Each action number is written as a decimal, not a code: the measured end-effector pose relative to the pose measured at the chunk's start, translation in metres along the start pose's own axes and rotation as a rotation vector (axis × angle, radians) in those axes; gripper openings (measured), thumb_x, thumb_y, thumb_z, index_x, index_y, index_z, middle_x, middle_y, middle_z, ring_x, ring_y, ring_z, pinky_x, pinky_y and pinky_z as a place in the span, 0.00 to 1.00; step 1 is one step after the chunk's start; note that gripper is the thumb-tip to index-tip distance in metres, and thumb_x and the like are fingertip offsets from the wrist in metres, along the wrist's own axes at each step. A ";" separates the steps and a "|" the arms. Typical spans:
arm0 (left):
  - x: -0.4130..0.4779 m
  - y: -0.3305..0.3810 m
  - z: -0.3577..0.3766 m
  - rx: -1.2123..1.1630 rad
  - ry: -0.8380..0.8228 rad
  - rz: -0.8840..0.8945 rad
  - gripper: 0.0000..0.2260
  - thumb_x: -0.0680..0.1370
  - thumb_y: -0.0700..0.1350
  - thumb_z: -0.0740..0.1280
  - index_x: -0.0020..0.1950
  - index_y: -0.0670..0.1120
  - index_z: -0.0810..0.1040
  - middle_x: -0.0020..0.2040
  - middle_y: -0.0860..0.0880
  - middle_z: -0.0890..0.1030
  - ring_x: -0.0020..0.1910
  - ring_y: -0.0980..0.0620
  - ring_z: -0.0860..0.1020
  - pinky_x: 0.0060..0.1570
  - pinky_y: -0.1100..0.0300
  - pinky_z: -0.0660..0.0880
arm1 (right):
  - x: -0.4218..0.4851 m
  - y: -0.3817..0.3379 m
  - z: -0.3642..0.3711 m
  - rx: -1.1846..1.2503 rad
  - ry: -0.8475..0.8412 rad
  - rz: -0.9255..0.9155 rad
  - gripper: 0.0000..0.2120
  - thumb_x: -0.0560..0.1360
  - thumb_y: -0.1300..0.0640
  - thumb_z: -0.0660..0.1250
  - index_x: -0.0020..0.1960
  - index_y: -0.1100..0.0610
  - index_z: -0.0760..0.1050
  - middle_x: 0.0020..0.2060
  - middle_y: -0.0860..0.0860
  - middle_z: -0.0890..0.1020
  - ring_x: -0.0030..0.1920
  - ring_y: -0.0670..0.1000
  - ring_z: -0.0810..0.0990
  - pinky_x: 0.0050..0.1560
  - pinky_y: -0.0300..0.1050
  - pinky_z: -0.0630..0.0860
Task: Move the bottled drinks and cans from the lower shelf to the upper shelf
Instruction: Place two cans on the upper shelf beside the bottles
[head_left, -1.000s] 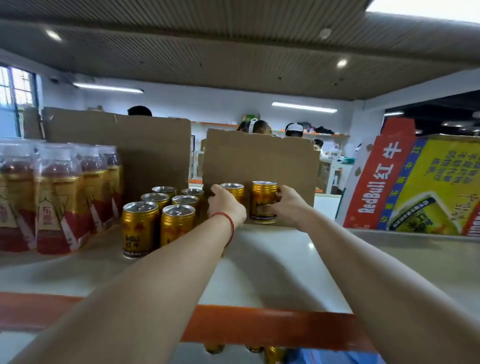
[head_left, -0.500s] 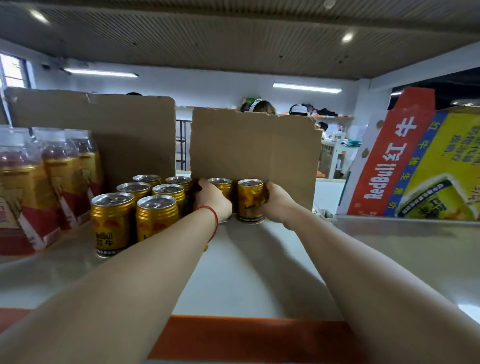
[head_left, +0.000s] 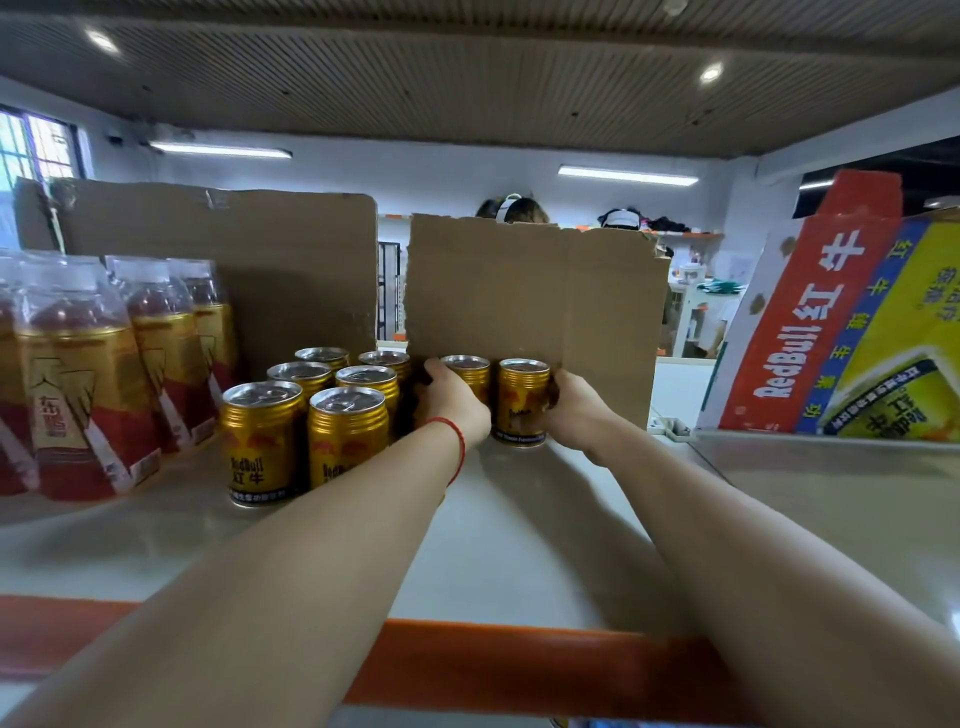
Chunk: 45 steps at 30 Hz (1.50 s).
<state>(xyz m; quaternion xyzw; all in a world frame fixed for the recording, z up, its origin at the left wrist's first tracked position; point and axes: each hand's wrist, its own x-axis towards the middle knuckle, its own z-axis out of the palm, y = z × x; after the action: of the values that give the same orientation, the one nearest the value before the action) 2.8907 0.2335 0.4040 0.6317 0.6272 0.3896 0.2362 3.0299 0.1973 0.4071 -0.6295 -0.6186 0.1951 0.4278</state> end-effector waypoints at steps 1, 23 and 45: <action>0.000 0.000 0.000 -0.001 0.000 -0.001 0.36 0.75 0.40 0.72 0.76 0.45 0.53 0.71 0.39 0.67 0.68 0.39 0.71 0.66 0.48 0.71 | 0.000 0.000 0.001 -0.004 -0.001 -0.002 0.16 0.68 0.62 0.76 0.48 0.47 0.75 0.50 0.52 0.84 0.55 0.56 0.81 0.59 0.54 0.78; 0.000 -0.002 0.004 -0.027 0.016 -0.003 0.35 0.76 0.43 0.72 0.75 0.46 0.54 0.70 0.39 0.67 0.67 0.40 0.72 0.63 0.49 0.72 | 0.004 0.005 0.001 -0.025 -0.005 0.006 0.16 0.68 0.61 0.76 0.55 0.55 0.79 0.48 0.52 0.84 0.50 0.54 0.80 0.56 0.50 0.77; -0.004 -0.008 0.000 -0.014 -0.013 -0.072 0.36 0.75 0.38 0.73 0.76 0.42 0.55 0.71 0.41 0.69 0.70 0.41 0.70 0.67 0.50 0.70 | 0.004 0.011 -0.002 0.047 -0.018 0.020 0.19 0.65 0.63 0.79 0.53 0.55 0.78 0.50 0.53 0.84 0.53 0.54 0.81 0.57 0.49 0.78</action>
<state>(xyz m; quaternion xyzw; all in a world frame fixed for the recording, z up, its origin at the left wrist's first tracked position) 2.8860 0.2306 0.3967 0.6095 0.6453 0.3812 0.2586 3.0393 0.2022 0.4006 -0.6237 -0.6112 0.2198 0.4349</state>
